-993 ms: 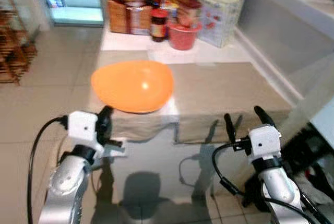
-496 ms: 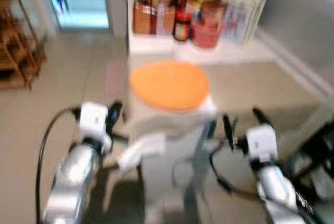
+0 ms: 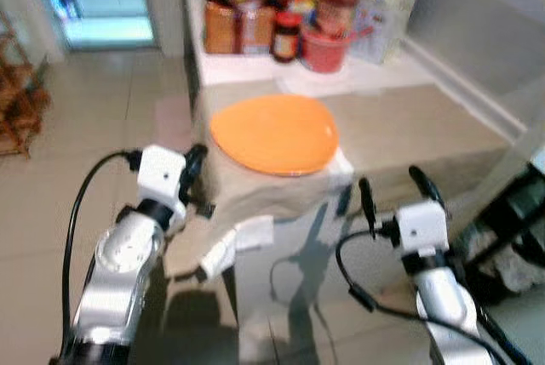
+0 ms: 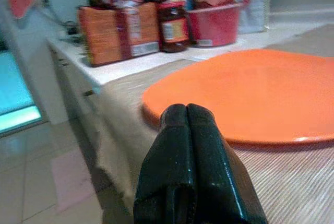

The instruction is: Setting the table

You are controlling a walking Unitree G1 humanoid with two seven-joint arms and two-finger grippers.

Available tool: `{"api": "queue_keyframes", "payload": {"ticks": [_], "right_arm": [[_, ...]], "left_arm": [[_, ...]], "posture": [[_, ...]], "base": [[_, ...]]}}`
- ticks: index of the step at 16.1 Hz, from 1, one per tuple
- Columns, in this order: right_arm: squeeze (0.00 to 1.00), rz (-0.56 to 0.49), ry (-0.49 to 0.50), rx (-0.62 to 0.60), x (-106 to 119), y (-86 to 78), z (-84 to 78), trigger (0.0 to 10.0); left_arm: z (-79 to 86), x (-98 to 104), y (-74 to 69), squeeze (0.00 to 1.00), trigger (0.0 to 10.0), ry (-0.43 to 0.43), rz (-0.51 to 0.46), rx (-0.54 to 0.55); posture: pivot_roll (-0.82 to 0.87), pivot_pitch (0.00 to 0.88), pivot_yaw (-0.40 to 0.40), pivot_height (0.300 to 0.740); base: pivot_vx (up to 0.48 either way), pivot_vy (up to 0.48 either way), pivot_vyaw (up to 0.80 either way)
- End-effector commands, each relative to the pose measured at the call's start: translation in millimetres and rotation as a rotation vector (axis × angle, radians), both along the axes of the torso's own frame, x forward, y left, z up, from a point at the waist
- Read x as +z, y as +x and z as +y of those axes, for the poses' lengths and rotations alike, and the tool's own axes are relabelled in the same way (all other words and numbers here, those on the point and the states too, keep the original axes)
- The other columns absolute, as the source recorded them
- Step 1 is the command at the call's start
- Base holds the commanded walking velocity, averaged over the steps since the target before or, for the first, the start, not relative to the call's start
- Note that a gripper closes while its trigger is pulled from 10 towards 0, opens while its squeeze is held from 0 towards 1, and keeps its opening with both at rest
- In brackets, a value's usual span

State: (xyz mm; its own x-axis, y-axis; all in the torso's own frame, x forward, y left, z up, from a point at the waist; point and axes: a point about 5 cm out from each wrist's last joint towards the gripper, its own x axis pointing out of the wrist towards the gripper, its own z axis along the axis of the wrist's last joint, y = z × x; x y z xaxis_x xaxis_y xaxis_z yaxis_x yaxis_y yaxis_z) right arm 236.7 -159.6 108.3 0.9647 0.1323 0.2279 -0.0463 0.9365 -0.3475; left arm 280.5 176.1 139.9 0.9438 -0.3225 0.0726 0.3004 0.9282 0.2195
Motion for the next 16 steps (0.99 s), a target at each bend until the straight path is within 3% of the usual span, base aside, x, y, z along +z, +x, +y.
{"api": "queue_keyframes", "payload": {"ticks": [1, 7, 16], "right_arm": [[0.00, -0.013, -0.017, -0.030, 2, 0.0, -5.2, 10.0], [0.00, -0.030, -0.020, -0.024, 4, 1.6, -4.4, 10.0], [0.00, -0.036, -0.009, -0.032, 6, 2.8, -3.7, 10.0]], "left_arm": [[-8.2, 3, 5.1, 0.00, 10.0, 0.003, -0.014, -0.038], [-13.9, 20, 16.4, 0.00, 10.0, -0.011, -0.057, -0.055], [-22.2, 31, 24.5, 0.00, 10.0, -0.004, -0.092, -0.102]], "posture": [[0.05, 0.000, -0.019, 0.740], [0.05, 0.000, -0.013, 0.740], [0.04, 0.000, -0.004, 0.740]], "base": [[0.000, 0.000, -0.78], [0.000, 0.000, -0.13], [0.447, 0.000, 0.00]]}}
